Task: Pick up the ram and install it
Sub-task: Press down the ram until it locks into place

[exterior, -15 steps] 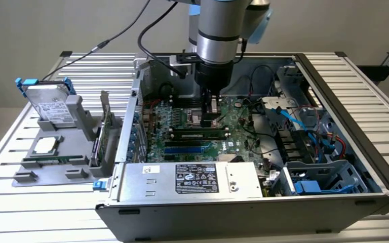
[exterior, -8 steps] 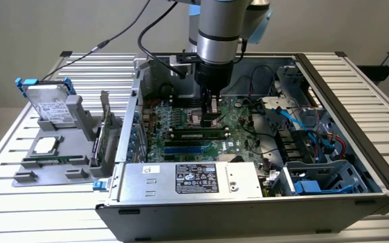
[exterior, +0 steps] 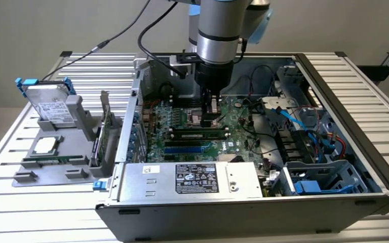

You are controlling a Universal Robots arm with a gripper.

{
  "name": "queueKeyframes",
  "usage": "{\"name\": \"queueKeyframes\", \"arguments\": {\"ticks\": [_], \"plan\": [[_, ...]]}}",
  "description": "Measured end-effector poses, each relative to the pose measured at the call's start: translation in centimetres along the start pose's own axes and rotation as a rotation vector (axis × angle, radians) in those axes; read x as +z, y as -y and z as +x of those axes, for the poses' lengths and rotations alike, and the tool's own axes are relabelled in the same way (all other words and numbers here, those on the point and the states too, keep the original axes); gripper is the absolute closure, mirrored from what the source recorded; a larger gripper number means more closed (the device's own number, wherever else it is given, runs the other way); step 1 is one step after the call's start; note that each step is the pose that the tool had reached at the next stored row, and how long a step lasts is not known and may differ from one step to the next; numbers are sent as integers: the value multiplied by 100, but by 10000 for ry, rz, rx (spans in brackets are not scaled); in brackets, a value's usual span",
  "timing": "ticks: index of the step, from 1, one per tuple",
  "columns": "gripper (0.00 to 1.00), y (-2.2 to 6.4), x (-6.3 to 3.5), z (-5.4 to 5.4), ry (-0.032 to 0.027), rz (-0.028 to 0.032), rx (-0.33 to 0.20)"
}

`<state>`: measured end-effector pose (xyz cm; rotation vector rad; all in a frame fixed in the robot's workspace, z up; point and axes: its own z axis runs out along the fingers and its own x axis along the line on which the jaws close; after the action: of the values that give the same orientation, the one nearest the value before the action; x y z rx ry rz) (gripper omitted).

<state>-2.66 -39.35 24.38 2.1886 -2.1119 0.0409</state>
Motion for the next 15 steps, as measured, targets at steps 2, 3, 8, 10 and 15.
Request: {"name": "queueKeyframes", "arguments": {"ticks": [2, 3, 8, 10, 15], "plan": [[90, 0, 0, 0, -1, 0, 0], [90, 0, 0, 0, 0, 0, 0], [90, 0, 2, 0, 27, -48, 533], [90, 0, 4, 0, 45, -77, 860], [90, 0, 7, 0, 88, -148, 1658]]}}
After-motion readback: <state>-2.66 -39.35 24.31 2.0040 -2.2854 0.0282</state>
